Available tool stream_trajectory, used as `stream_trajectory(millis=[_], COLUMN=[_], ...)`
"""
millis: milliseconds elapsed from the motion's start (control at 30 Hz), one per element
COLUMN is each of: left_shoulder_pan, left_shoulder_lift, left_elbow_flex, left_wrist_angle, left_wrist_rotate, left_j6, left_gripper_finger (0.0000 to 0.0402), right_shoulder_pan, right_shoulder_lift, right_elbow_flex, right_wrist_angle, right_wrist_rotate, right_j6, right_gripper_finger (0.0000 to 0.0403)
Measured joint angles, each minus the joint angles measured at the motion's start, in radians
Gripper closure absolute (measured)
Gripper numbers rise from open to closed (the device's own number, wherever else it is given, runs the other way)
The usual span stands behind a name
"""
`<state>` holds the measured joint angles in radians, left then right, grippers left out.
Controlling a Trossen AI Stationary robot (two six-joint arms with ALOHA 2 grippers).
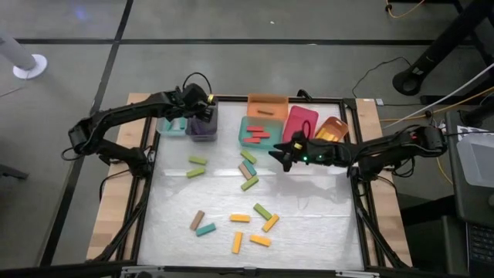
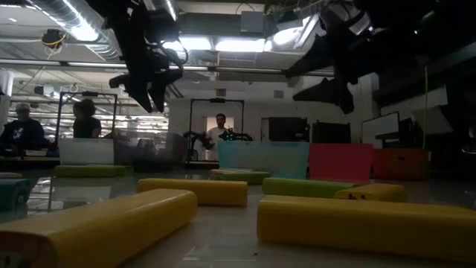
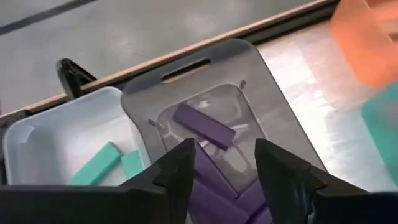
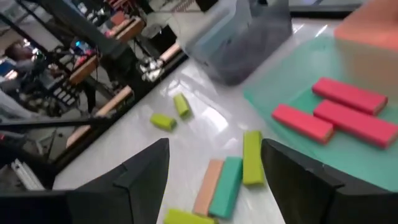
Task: Sort blocks
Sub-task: Put the light green block into the pink bin
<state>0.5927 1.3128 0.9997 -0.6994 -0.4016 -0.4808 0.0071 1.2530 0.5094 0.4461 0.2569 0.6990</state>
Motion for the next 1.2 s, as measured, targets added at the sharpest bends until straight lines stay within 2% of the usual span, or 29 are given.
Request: stream_trajectory(millis=[167, 333, 467, 567, 733, 833, 1033, 1200], left_shoulder_pan=[-0.002, -0.002, -0.002, -0.003, -0.032, -0.054, -0.084, -0.087], left_shoulder_lift=[0.0, 0.0, 0.0, 0.0, 0.0, 0.0, 0.0, 0.0], left_elbow_flex=[0.0, 0.0, 0.0, 0.0, 0.0, 0.0, 0.0, 0.0], left_wrist_angle=[0.013, 0.069, 0.112, 0.123, 0.103, 0.106, 0.111, 0.119], left_wrist_rotate=[0.058, 0.246, 0.437, 0.526, 0.538, 0.541, 0.54, 0.54], left_j6=[0.029, 0.161, 0.228, 0.226, 0.191, 0.178, 0.221, 0.248], left_gripper_finger=[0.0243, 0.0257, 0.0266, 0.0268, 0.0268, 0.0268, 0.0268, 0.0268], right_shoulder_pan=[-0.025, -0.128, -0.255, -0.363, -0.522, -0.598, -0.676, -0.675], right_shoulder_lift=[-0.022, -0.063, -0.075, -0.075, -0.075, -0.075, -0.075, -0.071], right_elbow_flex=[0.063, 0.172, 0.271, 0.324, 0.333, 0.333, 0.332, 0.332], right_wrist_angle=[-0.029, -0.193, -0.36, -0.435, -0.458, -0.486, -0.653, -0.797], right_wrist_rotate=[0.092, 0.128, 0.08, -0.037, -0.294, -0.395, -0.433, -0.394], right_j6=[-0.047, -0.088, -0.197, -0.267, -0.33, -0.358, -0.485, -0.624], right_gripper_finger=[0.015, 0.015, 0.015, 0.015, 0.015, 0.015, 0.015, 0.015])
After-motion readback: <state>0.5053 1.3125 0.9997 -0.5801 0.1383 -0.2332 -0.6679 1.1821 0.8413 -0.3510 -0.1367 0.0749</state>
